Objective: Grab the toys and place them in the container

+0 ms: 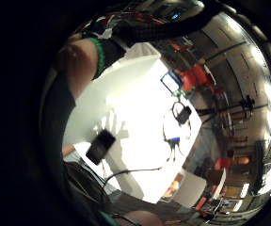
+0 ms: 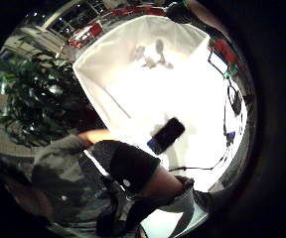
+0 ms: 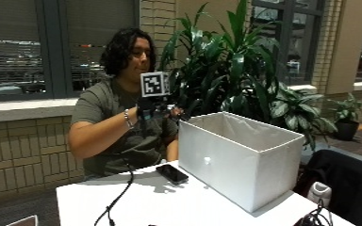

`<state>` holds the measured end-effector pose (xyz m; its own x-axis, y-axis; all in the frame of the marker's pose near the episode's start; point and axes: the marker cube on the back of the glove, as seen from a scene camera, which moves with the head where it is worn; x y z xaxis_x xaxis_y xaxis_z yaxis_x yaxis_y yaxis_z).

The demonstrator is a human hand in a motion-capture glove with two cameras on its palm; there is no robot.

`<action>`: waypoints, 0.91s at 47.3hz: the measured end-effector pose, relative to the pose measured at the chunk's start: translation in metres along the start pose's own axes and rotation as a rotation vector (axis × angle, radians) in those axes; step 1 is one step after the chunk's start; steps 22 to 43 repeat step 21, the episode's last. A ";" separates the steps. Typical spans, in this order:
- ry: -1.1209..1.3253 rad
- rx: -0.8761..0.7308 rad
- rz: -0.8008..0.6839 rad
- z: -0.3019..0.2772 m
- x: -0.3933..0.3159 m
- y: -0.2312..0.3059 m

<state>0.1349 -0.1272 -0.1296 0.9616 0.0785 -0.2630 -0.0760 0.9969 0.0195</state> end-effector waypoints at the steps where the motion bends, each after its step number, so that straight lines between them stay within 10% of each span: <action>1: -0.007 -0.012 -0.006 0.004 -0.002 0.014; 18: -0.229 -0.113 0.116 0.060 -0.001 0.145; 43: -0.243 -0.118 0.126 0.063 0.000 0.151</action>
